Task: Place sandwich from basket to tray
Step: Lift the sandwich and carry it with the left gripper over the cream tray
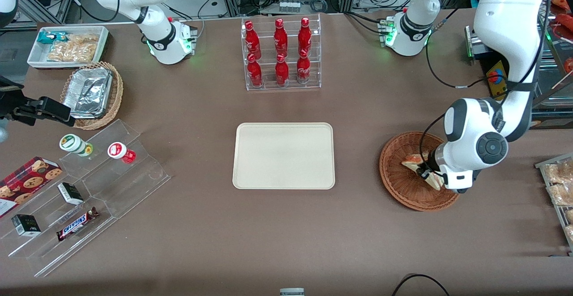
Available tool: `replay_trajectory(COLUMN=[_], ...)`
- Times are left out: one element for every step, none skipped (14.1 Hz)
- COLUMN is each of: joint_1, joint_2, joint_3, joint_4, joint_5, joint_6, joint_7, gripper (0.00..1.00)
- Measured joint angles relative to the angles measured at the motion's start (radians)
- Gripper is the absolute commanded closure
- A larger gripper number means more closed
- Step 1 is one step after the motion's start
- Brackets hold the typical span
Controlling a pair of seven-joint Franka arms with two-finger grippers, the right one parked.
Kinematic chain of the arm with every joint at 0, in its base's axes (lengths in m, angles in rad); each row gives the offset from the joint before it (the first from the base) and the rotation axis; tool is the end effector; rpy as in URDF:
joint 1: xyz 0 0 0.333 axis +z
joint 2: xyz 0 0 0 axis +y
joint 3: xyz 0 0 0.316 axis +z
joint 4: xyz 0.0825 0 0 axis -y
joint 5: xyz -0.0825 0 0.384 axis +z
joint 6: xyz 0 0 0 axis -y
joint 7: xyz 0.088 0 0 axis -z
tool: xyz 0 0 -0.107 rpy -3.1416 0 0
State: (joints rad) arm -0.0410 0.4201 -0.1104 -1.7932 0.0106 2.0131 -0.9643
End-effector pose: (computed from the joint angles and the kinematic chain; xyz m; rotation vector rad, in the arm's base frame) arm 0.6197 -0.0892 0.3029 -2.8062 -1.2071 0.2866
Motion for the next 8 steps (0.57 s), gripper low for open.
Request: replay_trajectory(joint_1=[-0.031, -0.071, -0.120, -0.178, -0.239, -0.301, -0.362, -0.422], joint_2=[-0.013, -0.023, -0.028, -0.027, -0.018, -0.001, 0.028, 0.068], joint_3=[-0.002, -0.004, -0.007, -0.010, -0.011, -0.012, -0.013, -0.012], joint_4=[0.055, 0.103, 0.144, 0.174, 0.192, 0.207, 0.224, 0.252], joint_5=[0.000, 0.000, 0.000, 0.000, 0.000, 0.000, 0.001, 0.006], joint_6=[-0.078, -0.139, -0.178, -0.193, -0.195, -0.195, -0.194, -0.191], joint_7=[0.000, 0.000, -0.001, -0.004, -0.008, -0.012, -0.014, -0.015], gripper=[0.76, 0.76, 0.76, 0.76, 0.76, 0.75, 0.75, 0.75])
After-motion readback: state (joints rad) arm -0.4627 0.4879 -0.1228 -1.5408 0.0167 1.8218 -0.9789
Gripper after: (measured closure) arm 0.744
